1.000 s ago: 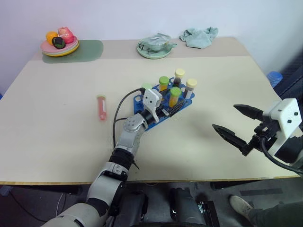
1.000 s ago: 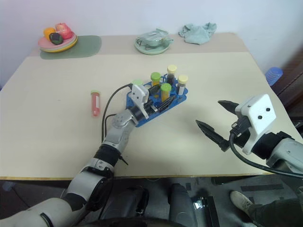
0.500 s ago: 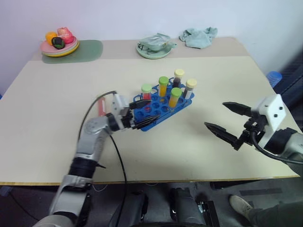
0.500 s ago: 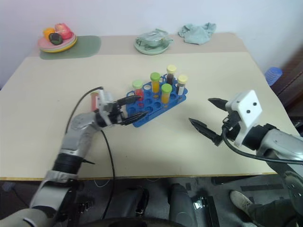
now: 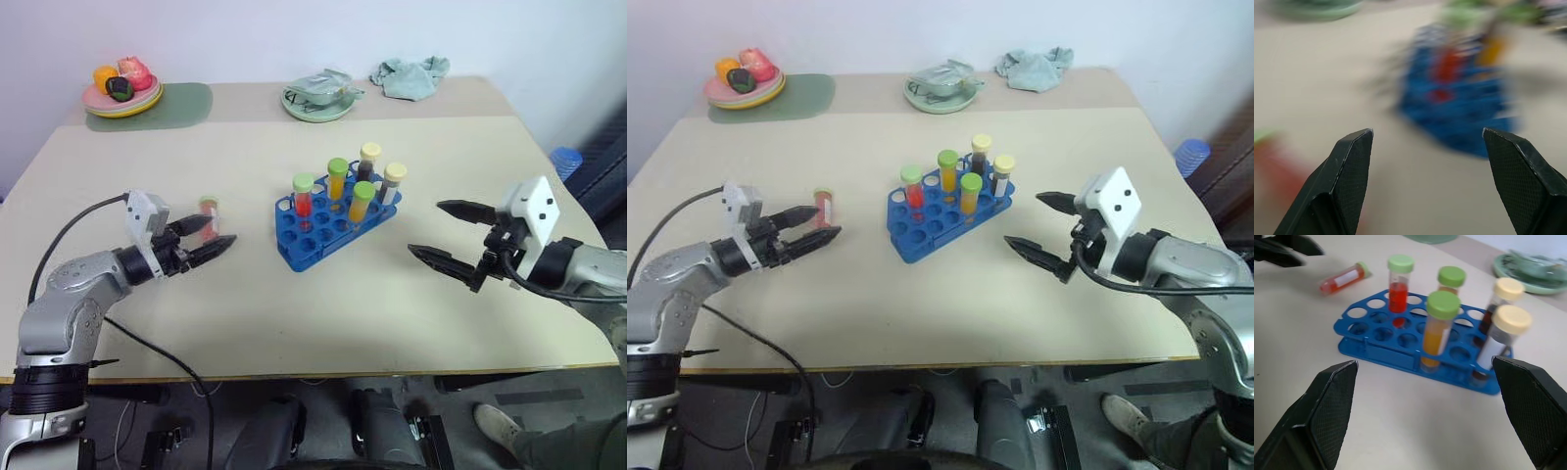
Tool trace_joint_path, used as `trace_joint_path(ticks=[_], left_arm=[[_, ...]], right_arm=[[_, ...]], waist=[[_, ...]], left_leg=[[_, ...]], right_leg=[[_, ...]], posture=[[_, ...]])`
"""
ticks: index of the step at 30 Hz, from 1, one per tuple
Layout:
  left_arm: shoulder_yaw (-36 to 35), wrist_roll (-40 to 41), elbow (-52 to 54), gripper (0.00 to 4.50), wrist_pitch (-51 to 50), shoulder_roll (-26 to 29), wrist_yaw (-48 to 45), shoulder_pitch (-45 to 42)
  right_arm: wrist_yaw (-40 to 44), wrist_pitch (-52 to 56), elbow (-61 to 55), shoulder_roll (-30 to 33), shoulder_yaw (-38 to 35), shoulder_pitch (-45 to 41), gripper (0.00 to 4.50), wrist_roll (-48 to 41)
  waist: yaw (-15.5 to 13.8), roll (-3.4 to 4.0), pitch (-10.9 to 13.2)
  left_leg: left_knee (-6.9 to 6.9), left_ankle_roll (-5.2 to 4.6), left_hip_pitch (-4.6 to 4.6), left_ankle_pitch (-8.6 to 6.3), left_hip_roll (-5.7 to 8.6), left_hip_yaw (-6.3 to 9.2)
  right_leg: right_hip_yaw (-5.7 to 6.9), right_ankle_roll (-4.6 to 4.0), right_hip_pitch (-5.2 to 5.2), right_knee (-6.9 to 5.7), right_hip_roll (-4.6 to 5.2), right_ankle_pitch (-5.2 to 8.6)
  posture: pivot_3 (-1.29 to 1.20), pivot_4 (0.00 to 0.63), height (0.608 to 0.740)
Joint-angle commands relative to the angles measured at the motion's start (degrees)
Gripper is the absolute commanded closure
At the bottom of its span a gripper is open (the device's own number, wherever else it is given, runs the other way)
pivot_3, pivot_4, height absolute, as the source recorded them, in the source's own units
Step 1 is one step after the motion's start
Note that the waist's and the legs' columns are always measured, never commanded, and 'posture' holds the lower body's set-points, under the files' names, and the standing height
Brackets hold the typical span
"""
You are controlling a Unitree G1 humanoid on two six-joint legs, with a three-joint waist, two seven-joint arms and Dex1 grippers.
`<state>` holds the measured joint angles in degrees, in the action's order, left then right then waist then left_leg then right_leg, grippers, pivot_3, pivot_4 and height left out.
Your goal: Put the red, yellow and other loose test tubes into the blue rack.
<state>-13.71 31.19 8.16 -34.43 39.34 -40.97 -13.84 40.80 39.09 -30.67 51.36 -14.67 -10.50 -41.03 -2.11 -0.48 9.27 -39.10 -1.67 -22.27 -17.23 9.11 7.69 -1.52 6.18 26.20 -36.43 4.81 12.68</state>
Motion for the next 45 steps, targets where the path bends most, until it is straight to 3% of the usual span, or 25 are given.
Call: trace_joint_path(ticks=[1, 4, 7, 10, 15, 20, 24, 31, 38, 45], left_arm=[[-5.97, 1.25, 1.92, 0.85, -7.45, 1.78, 7.42, -2.5], [-9.5, 4.1, -1.44, 0.85, -15.2, 4.18, 10.65, -8.55], [-6.04, 3.9, -6.74, 0.85, -31.76, 8.96, 14.53, -19.59], [-3.8, 0.92, -13.98, 0.85, -42.54, 7.45, 21.02, -31.62], [-0.4, -1.43, -24.85, 0.85, -57.3, 5.34, 27.68, -43.81], [5.47, -0.4, -36.96, 0.85, -58.07, 3.46, 35.86, -51.56], [5.94, -2.47, -44.84, 0.85, -58.07, -1.08, 42.13, -58.05], [-1.04, -10.87, -56.05, 0.85, -58.07, -8.87, 49.63, -64.68], [-6.34, -17.73, -57.62, 0.85, -57.41, -10.81, 53.62, -64.81], [-9.08, -21.36, -61.27, 0.85, -52.41, -13.2, 55.32, -65.22]], right_arm=[[1.52, -1.67, 1.08, 0.05, 0.4, -2.57, 0.0, 0.96], [2.54, -1.73, 2.01, 0.29, 1.12, -4.01, 0.0, 1.29], [3.43, -1.62, 3.13, 0.33, 2.19, -6.02, 0.0, 1.89], [3.81, -1.36, 3.73, 0.23, 3.22, -7.71, 0.0, 2.39], [4.32, -1.21, 3.58, 0.36, 2.91, -7.67, 0.0, 2.75], [4.54, -1.54, 3.54, 0.17, 2.71, -6.97, 0.0, 3.18], [3.67, -1.02, 3.19, -0.6, 3.58, -8.04, 0.0, 3.27], [3.97, -0.54, 2.11, -0.07, 2.3, -7.03, 0.0, 2.97], [5.14, 0.55, -1.32, 1.39, -2.25, -3.13, 0.0, 0.8], [6.08, 0.3, -2.44, 1.41, -2.12, -4.05, 0.0, -0.98]], waist=[[-0.06, 0.0, 0.0], [-0.06, -0.03, 0.02], [-0.11, -0.07, 0.04], [-0.17, -0.08, 0.03], [0.28, -0.1, 0.04], [1.32, -0.11, 0.04], [1.35, -0.11, 0.04], [1.57, -0.11, 0.04], [1.48, -0.13, 0.05], [1.36, -0.15, 0.06]], left_leg=[[0.01, 0.0, 0.0, 0.0, 0.0, 0.0], [0.01, 0.0, -0.01, 0.0, 0.0, 0.01], [-0.01, 0.0, -0.02, -0.01, 0.0, 0.01], [-0.01, -0.02, -0.04, -0.01, 0.02, 0.01], [0.01, -0.01, -0.04, -0.02, 0.02, 0.04], [-0.02, 0.03, -0.05, -0.01, 0.02, 0.04], [-0.08, 0.04, -0.05, 0.0, 0.04, 0.04], [-0.06, 0.06, -0.05, 0.01, 0.04, -0.02], [-0.06, 0.07, -0.07, 0.0, 0.05, -0.04], [-0.1, 0.07, -0.07, 0.0, 0.06, -0.05]], right_leg=[[0.0, 0.0, 0.01, 0.01, -0.01, 0.0], [0.03, 0.0, 0.02, 0.01, -0.02, 0.0], [0.06, 0.0, 0.02, 0.0, -0.02, 0.0], [0.08, 0.01, 0.03, 0.03, -0.02, 0.0], [0.1, 0.01, 0.08, -0.01, -0.04, 0.0], [0.09, 0.01, 0.13, -0.13, -0.03, 0.0], [0.09, 0.01, 0.14, -0.21, 0.0, 0.0], [0.07, 0.01, 0.24, -0.31, 0.0, 0.0], [0.05, 0.01, 0.28, -0.53, 0.04, 0.0], [0.06, 0.01, 0.27, -0.54, 0.08, 0.0]], posture=[[0.0, 0.15, 0.74], [0.0, 0.15, 0.74], [0.0, 0.15, 0.74], [0.0, 0.15, 0.74], [0.0, 0.15, 0.74], [0.0, 0.15, 0.74], [0.0, 0.15, 0.74], [0.0, 0.15, 0.74], [0.0, 0.15, 0.74], [0.0, 0.15, 0.74]])
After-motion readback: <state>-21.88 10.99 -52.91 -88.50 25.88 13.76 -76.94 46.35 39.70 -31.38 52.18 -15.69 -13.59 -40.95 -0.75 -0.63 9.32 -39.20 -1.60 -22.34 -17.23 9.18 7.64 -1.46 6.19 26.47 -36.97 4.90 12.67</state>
